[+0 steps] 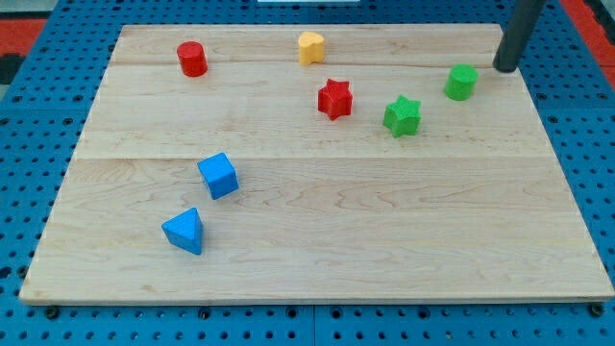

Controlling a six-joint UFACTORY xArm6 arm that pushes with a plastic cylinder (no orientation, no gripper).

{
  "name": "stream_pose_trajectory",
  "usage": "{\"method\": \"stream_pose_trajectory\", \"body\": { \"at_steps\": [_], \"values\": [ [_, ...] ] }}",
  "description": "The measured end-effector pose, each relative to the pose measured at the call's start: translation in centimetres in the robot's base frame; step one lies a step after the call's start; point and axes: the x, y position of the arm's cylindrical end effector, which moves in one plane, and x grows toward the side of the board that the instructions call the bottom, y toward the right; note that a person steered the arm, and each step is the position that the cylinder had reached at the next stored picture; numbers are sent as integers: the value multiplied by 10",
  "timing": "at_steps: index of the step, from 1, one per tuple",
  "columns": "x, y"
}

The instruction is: Move green star above the red star

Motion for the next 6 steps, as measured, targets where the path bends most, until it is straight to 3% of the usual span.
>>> {"method": "stream_pose_trajectory", "body": {
  "at_steps": [1, 2, 3, 4, 6],
  "values": [
    [8, -82],
    [16, -80],
    [83, -39],
    [113, -65],
    [-1, -202]
  ]
}}
